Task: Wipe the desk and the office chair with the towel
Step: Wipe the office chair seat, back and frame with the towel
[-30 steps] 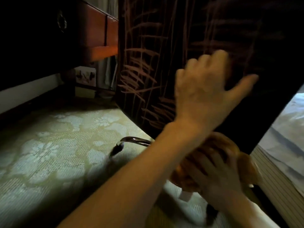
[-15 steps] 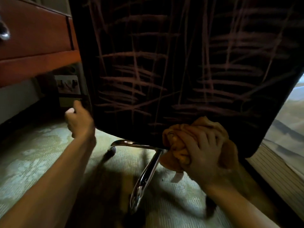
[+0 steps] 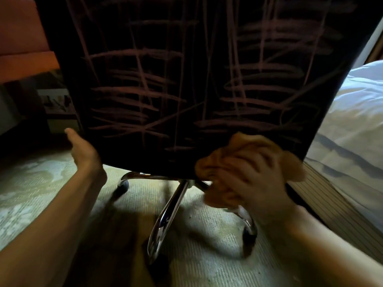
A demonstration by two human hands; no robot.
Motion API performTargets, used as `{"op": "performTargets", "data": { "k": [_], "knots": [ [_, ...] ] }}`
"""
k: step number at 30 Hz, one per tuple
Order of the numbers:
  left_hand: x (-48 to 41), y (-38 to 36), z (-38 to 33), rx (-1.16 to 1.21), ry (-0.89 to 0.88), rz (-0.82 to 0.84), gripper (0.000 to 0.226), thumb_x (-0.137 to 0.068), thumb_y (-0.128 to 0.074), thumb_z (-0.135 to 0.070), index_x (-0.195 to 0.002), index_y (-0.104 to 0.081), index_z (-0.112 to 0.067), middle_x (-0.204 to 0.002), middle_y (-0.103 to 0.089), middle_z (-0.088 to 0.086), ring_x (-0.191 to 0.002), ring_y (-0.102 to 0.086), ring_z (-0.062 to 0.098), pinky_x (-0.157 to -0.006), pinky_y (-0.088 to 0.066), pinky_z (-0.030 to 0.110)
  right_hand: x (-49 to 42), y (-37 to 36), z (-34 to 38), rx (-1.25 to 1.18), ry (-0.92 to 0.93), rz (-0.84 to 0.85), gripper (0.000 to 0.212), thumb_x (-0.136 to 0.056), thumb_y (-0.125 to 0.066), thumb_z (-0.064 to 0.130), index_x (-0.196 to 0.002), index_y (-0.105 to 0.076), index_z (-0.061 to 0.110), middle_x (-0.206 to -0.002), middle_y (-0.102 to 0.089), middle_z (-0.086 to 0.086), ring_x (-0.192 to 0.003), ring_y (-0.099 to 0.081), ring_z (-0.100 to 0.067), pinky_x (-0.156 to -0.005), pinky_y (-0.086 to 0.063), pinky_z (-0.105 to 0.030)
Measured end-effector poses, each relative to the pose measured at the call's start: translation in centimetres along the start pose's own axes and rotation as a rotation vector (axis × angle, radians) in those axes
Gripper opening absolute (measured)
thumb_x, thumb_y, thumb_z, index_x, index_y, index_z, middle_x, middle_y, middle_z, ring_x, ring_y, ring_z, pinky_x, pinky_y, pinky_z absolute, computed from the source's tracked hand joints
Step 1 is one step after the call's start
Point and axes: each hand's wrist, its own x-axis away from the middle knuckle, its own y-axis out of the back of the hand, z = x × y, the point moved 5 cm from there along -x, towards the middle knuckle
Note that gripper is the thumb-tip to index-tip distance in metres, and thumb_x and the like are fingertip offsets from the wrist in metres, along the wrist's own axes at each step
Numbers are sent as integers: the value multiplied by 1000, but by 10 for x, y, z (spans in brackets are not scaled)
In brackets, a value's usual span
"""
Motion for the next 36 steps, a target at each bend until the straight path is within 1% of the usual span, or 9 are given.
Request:
{"op": "performTargets", "data": {
  "k": [8, 11, 14, 17, 21, 25, 28, 32, 36],
  "knots": [
    [4, -2, 0, -13, -43, -72, 62, -104, -30, -61, -149, -52, -24, -146, -57, -3, -127, -57, 18, -109, -45, 32, 25, 6, -55, 111, 170, -42, 24, -104, -48, 26, -122, -60, 14, -125, -55, -11, -106, -54, -32, -106, -32, -48],
    [2, 1, 0, -58, -19, 20, 61, -103, -31, -63, -147, -54, -27, -141, -61, -4, -125, -59, 17, -113, -45, 36, 9, -13, -44, 68, 94, -87, 33, -106, -47, 43, -124, -61, 19, -125, -64, -9, -106, -57, -32, -102, -37, -49],
    [-1, 3, 3, -75, -18, 25, 62, -103, -30, -62, -147, -55, -27, -142, -61, -2, -128, -58, 20, -116, -43, 41, -4, -34, -21, -67, 154, 8, 35, -105, -47, 47, -129, -57, 22, -126, -72, -7, -108, -66, -33, -90, -49, -56],
    [-1, 1, 7, -84, -12, 2, 64, -103, -29, -63, -149, -53, -25, -147, -57, -1, -133, -55, 22, -117, -40, 41, -45, -50, 17, -105, 227, 10, 39, -106, -41, 45, -124, -69, 25, -122, -74, -1, -109, -63, -24, -96, -42, -46],
    [2, 1, 10, -44, -19, 48, 62, -105, -29, -61, -147, -54, -22, -143, -60, 3, -129, -58, 23, -116, -43, 44, -107, -79, 87, -139, 344, -34, 29, -99, -63, 41, -107, -79, 18, -109, -75, -5, -97, -69, -27, -95, -43, -43],
    [-1, 2, 10, 73, 139, 220, 49, -105, -35, -60, -115, -59, -18, -86, -61, 1, -75, -62, 11, -75, -53, 22, -159, -97, 134, -286, 272, -80, 15, -92, -67, 20, -92, -79, 11, -94, -74, -12, -91, -70, -31, -92, -49, -45],
    [-3, 10, 2, 14, 105, 160, 46, -107, -40, -52, -99, -65, -14, -63, -63, -2, -56, -65, 10, -50, -50, 20, -163, -96, 137, -306, 253, -62, 21, -92, -61, 21, -96, -80, 12, -99, -75, -12, -96, -70, -31, -94, -47, -45],
    [-3, 9, 7, 5, 70, 37, 60, -104, -43, -57, -133, -61, -9, -118, -70, 10, -110, -67, 27, -93, -54, 38, -119, -80, 112, -233, 253, -121, 27, -99, -66, 36, -120, -73, 19, -121, -70, -9, -116, -60, -27, -101, -41, -45],
    [-2, 7, 9, -35, 23, -59, 73, -99, -40, -70, -135, -60, -11, -135, -65, 8, -122, -63, 28, -106, -50, 42, -52, -52, 52, -36, 103, -175, 29, -99, -68, 25, -126, -60, 29, -124, -74, -6, -122, -58, -25, -108, -34, -50]
  ]
}}
